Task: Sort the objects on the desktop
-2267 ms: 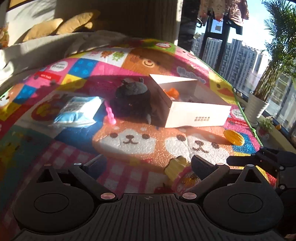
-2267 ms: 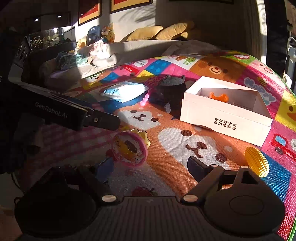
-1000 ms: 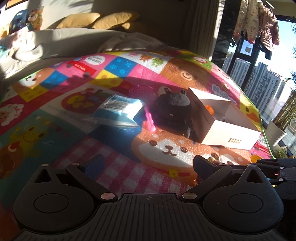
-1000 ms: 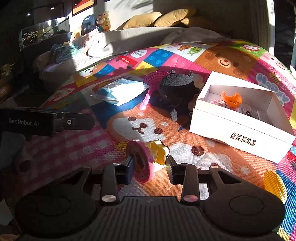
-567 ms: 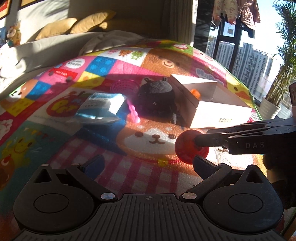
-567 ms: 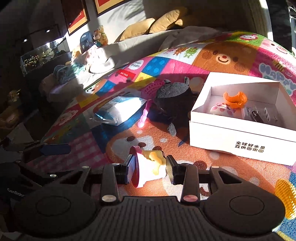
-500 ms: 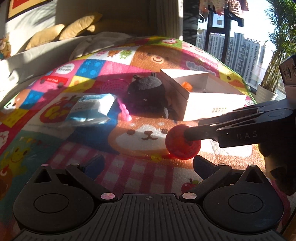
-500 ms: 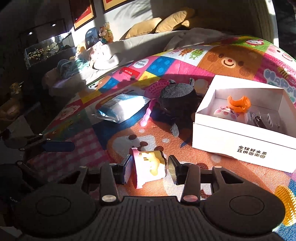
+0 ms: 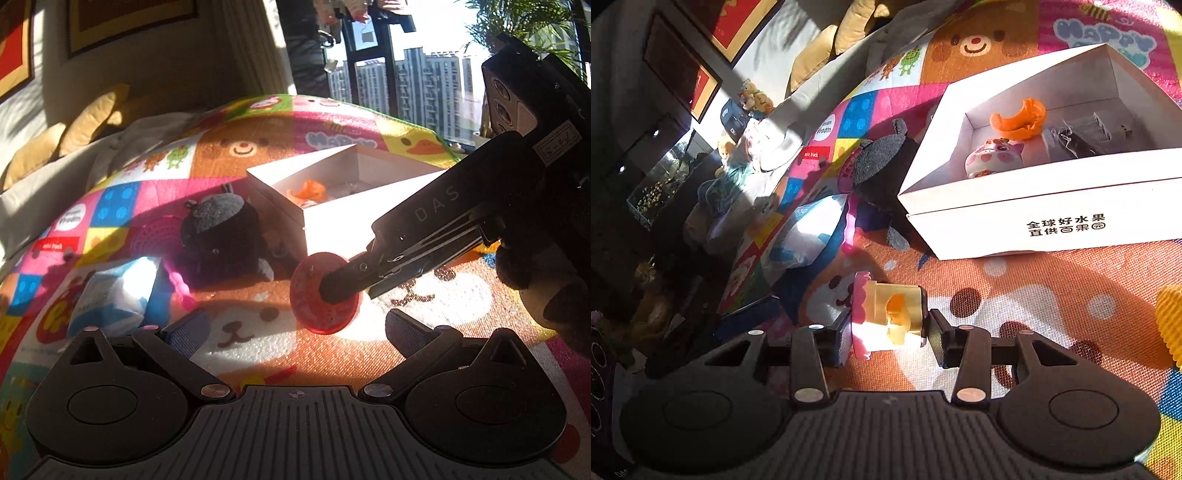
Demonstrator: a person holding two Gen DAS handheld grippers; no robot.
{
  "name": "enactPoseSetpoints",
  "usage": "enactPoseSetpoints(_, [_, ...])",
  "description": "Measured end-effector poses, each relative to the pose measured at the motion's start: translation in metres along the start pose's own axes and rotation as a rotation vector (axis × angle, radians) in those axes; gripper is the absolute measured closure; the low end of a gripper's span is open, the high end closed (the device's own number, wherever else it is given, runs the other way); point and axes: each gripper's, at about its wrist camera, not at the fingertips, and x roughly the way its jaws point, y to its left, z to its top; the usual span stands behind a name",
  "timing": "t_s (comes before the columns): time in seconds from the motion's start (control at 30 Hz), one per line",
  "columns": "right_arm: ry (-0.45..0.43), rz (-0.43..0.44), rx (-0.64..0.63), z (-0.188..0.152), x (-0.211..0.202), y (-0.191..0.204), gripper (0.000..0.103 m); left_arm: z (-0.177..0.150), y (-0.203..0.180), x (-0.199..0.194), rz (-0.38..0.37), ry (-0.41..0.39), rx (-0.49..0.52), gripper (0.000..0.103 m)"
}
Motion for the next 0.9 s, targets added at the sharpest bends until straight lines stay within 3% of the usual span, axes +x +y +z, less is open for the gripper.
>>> enactPoseSetpoints(0.1, [-0.010,0.021,0.062,-0.002,-0.006,-0.013,0.061,0.005,-0.006,0.019,-0.049,0.017,0.032,0.001])
enactPoseSetpoints(0.17, [-0.021,0.013,0.061,-0.003,-0.011,-0.016,0.061,0.007,-0.008,0.030,-0.079,0.035,0.024,0.007])
enactPoseSetpoints(0.2, [-0.027,0.005,0.054,-0.004,-0.013,-0.017,0.061,0.007,-0.008,0.035,-0.095,0.043,0.015,0.020])
enactPoseSetpoints(0.23, [-0.031,0.000,0.048,-0.005,-0.016,-0.018,0.061,0.008,-0.008,0.039,-0.114,0.051,0.006,0.027])
enactPoseSetpoints(0.47, [-0.039,0.022,0.086,-0.004,-0.022,-0.033,0.060,0.019,-0.025,0.051,-0.170,0.017,0.009,0.029])
enactPoseSetpoints(0.53, [-0.039,0.027,0.093,-0.005,-0.023,-0.035,0.059,0.023,-0.030,0.053,-0.164,0.011,0.022,0.038])
enactPoseSetpoints(0.6, [-0.045,0.026,0.102,-0.006,-0.025,-0.036,0.058,0.025,-0.035,0.051,-0.155,0.016,0.038,0.041])
enactPoseSetpoints(0.8, [0.013,0.102,0.091,-0.021,-0.027,-0.023,0.058,0.023,-0.048,0.014,-0.060,0.092,0.149,0.042])
enactPoseSetpoints(0.9, [0.011,0.073,0.019,-0.031,-0.030,-0.006,0.056,0.017,-0.052,-0.007,-0.070,0.111,0.194,0.042])
